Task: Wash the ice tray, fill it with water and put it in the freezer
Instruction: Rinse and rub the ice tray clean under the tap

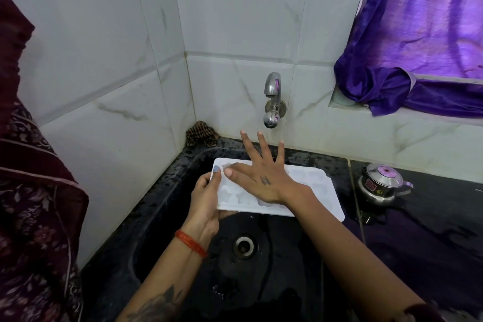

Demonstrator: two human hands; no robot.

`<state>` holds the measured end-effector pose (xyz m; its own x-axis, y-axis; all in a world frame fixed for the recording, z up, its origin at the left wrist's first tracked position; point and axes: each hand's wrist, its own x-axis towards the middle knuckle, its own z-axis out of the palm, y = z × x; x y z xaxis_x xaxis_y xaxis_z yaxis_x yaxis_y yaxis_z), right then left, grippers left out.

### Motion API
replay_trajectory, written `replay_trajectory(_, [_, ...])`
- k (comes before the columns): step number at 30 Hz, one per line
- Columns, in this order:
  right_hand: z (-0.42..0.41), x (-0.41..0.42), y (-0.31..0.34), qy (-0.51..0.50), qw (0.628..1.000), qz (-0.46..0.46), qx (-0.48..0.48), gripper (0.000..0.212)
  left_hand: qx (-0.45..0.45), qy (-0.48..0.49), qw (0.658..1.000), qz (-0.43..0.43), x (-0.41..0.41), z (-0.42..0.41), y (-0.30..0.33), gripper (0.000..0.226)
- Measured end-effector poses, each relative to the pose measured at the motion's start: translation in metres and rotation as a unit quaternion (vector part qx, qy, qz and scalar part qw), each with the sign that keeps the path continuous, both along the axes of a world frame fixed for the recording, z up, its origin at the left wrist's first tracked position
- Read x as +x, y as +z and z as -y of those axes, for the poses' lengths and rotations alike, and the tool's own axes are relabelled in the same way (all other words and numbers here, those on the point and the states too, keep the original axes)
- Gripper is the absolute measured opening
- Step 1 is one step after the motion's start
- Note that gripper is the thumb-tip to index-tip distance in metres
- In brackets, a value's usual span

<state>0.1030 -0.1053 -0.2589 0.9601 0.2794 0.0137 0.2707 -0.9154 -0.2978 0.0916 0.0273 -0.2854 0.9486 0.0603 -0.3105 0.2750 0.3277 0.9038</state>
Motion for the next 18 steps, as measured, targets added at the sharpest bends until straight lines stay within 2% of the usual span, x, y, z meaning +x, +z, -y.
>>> replay_trajectory(3, [0.006,-0.004,0.000,-0.006,0.998,0.024,0.059,0.050,-0.007,0.008,1.000,-0.003,0.001,-0.003,-0.001,0.022])
replay_trajectory(7, [0.028,-0.018,-0.005,-0.043,0.992,0.081,0.092,0.065,-0.009,0.023,1.000,-0.006,0.004,-0.011,-0.003,0.020])
replay_trajectory(15, [0.074,-0.049,-0.023,-0.196,0.949,0.210,0.133,0.054,-0.004,0.025,1.000,-0.010,0.011,-0.024,-0.008,0.026])
replay_trajectory(18, [0.081,-0.054,-0.033,-0.221,0.940,0.231,0.115,0.055,-0.009,0.023,1.000,-0.010,0.011,-0.025,-0.010,0.023])
